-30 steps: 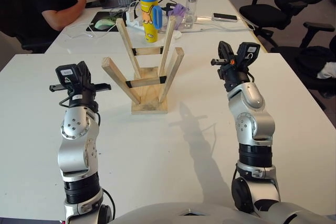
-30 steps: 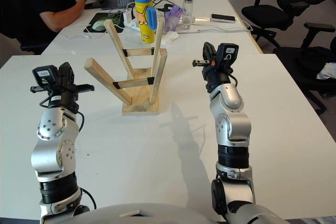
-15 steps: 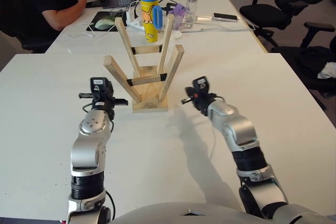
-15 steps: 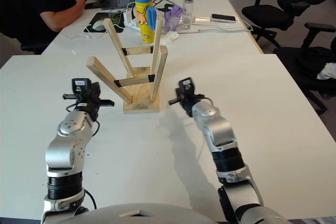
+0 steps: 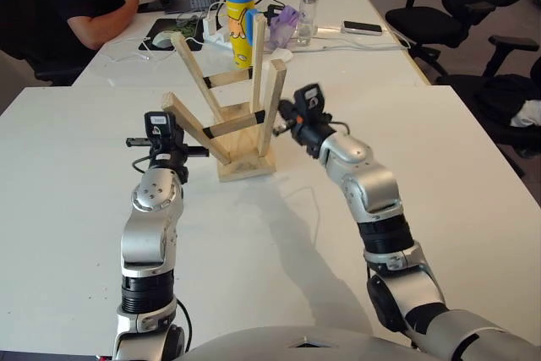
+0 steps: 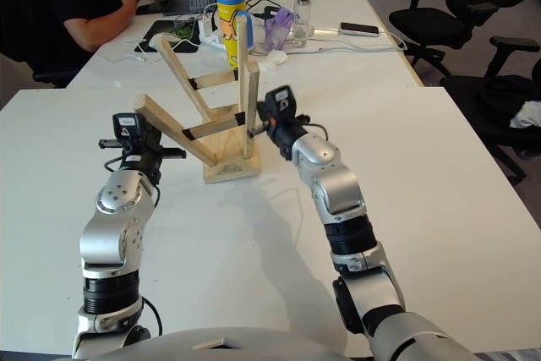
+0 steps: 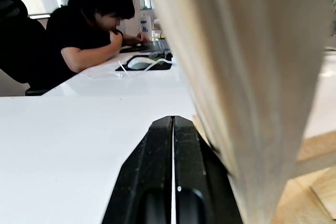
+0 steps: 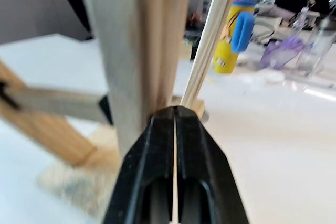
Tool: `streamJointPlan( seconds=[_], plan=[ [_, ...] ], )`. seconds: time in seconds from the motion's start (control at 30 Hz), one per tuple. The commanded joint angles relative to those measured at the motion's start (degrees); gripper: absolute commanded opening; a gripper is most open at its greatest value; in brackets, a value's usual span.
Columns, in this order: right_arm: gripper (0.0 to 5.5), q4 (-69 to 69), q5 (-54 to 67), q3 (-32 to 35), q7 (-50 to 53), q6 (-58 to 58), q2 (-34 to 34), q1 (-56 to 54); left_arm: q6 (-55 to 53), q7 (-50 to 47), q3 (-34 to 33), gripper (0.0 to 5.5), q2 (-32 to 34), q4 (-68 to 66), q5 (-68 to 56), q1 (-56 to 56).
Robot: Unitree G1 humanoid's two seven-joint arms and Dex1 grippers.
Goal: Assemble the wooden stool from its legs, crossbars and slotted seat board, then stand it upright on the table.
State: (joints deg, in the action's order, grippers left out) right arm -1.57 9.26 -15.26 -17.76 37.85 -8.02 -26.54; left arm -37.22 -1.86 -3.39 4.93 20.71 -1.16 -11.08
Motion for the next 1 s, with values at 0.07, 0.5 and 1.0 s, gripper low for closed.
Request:
streamJointPlan(
  seconds=[0.07, 0.5, 1.0],
  plan=[
    [0.0, 11.42, -1.77, 3.28, -4.71, -2.66, -6.92, -2.1, 1.51, 1.6, -2.05, 0.04, 1.04, -2.19, -1.43, 0.74],
    [0.0, 56.42, 3.54, 19.04, -15.23, -44.75, -4.08, -28.73, 3.53, 8.82, 0.29, 0.04, 7.85, -8.52, -0.38, 5.72],
    [0.0, 49.06, 5.68, 11.09, -55.8, -37.33, 3.8, -22.66, -0.33, 28.12, 8.73, 0.04, 23.18, -22.22, 0.22, 5.63]
  ],
)
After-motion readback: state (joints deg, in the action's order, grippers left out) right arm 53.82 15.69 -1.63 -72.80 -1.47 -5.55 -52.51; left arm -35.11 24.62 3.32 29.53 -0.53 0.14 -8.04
